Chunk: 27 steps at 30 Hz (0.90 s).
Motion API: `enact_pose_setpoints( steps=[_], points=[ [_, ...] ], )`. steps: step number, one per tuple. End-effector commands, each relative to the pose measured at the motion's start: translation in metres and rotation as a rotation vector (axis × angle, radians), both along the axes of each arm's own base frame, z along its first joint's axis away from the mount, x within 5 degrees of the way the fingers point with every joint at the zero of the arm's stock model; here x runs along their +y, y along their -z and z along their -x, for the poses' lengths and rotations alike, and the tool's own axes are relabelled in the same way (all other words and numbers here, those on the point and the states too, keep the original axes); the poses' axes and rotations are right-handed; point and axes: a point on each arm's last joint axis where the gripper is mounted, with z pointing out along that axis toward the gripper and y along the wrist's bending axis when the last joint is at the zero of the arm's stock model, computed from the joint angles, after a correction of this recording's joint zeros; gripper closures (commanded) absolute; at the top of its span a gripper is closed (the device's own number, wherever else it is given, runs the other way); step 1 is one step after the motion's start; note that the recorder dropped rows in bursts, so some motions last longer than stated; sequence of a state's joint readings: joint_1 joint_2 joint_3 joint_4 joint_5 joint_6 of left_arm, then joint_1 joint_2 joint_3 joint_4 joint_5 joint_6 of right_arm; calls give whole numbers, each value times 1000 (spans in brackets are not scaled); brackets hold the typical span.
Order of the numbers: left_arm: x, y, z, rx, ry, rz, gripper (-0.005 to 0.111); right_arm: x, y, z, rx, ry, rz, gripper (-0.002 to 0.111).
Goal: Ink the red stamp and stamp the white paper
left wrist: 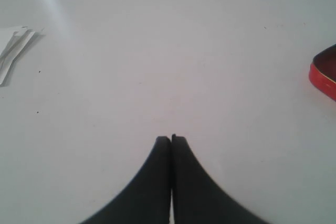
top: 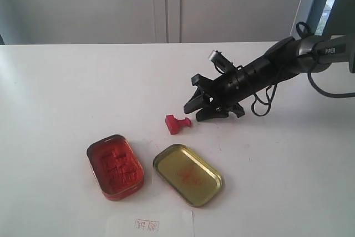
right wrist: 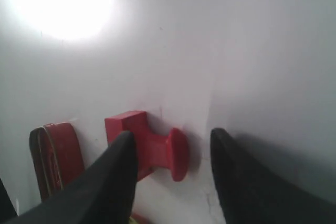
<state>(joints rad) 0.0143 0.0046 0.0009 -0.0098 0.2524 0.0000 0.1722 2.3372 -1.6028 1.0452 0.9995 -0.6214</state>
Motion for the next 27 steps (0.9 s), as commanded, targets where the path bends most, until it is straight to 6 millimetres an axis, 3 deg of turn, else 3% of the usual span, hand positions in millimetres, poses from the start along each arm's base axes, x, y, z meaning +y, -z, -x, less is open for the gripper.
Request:
enact_pose_setpoints(
  steps=[1, 7, 14, 27],
  points=[
    [-1, 0, 0, -4, 5, 12, 107, -9, -14, -2, -55, -10, 46, 68],
    [-1, 0, 0, -4, 5, 12, 107, -13, -31, 5, -73, -86, 98, 108],
    [-1, 0, 0, -4, 5, 12, 107, -19, -42, 10, -24, -74, 185, 108],
    [-1, 0, 0, -4, 5, 12, 107, -49, -58, 29, 33, 3, 510, 108]
  ],
)
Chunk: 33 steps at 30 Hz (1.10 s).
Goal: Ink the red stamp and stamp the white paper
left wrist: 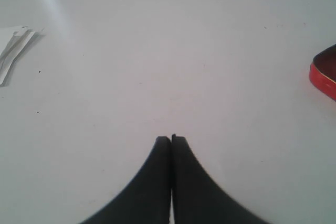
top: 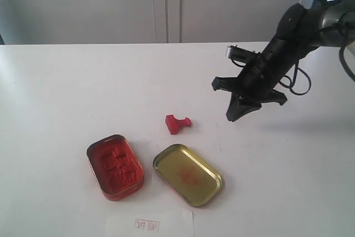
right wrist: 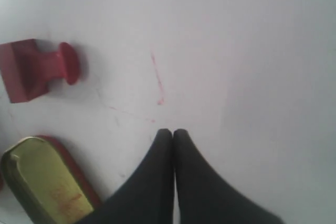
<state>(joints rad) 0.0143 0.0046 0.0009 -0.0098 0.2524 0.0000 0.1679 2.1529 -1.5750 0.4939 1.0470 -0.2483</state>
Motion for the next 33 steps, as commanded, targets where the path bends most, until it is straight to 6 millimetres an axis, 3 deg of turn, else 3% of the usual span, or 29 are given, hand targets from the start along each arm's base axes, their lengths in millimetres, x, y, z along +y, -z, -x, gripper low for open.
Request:
enact_pose_setpoints(
  steps=[1, 8, 18, 25, 33],
  points=[
    [-1, 0, 0, -4, 5, 12, 107, -16, -9, 11, -6, 17, 122, 108],
    [-1, 0, 0, -4, 5, 12, 107, -35, -19, 28, -31, 57, 163, 108],
    [-1, 0, 0, -4, 5, 12, 107, -83, -42, 57, -60, 183, 173, 108],
    [-1, 0, 0, -4, 5, 12, 107, -114, -60, 85, -94, 249, 216, 108],
    [-1, 0, 0, -4, 5, 12, 107, -136, -84, 121, -144, 318, 327, 108]
  ],
)
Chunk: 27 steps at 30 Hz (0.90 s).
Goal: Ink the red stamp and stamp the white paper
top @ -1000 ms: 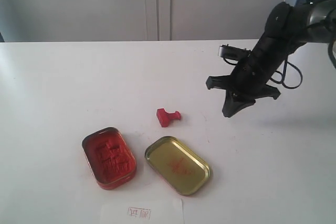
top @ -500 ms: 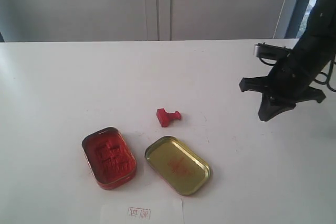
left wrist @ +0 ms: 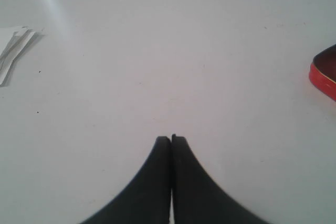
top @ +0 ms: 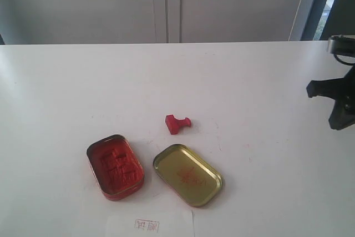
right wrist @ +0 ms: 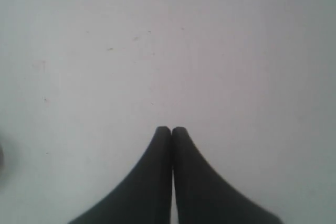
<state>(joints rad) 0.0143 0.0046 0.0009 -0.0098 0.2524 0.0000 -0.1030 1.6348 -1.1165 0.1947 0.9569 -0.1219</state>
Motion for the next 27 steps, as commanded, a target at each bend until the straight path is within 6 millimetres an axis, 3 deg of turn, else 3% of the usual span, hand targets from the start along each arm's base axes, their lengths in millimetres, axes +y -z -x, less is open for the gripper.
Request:
enact_pose_setpoints(
  steps=[1, 9, 17, 27],
  points=[
    [-1, 0, 0, -4, 5, 12, 107, -11, -14, 22, -33, 41, 87, 108],
    [-1, 0, 0, -4, 5, 12, 107, -9, -38, 61, -132, 53, 127, 108],
    [-1, 0, 0, -4, 5, 12, 107, -3, -69, 110, -377, 72, 151, 108],
    [-1, 0, 0, -4, 5, 12, 107, 4, -85, 174, -648, 93, 175, 108]
  ],
)
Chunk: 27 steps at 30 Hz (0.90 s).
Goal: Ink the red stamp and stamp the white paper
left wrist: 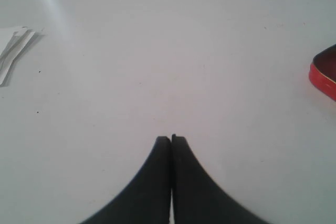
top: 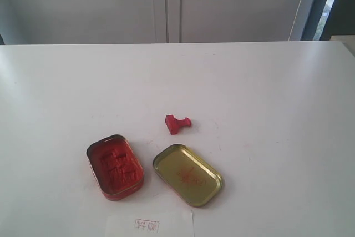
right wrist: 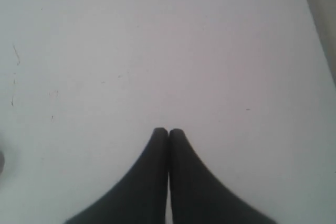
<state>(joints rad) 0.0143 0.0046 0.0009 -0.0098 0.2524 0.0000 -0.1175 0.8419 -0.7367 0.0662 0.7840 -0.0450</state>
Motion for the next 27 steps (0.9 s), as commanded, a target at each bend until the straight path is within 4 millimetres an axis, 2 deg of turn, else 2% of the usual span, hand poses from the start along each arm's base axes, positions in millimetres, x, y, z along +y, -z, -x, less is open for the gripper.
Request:
enact_pose_setpoints(
  steps=[1, 8, 13, 27],
  points=[
    [-1, 0, 0, -4, 5, 12, 107, 1, -3, 24, -113, 15, 18, 108],
    [-1, 0, 0, -4, 5, 12, 107, 4, 1, 54, -296, 30, 29, 108],
    [-1, 0, 0, -4, 5, 12, 107, 5, 6, 61, -436, 37, 44, 108],
    [-1, 0, 0, -4, 5, 12, 107, 5, 8, 64, -436, 37, 42, 108]
  ],
)
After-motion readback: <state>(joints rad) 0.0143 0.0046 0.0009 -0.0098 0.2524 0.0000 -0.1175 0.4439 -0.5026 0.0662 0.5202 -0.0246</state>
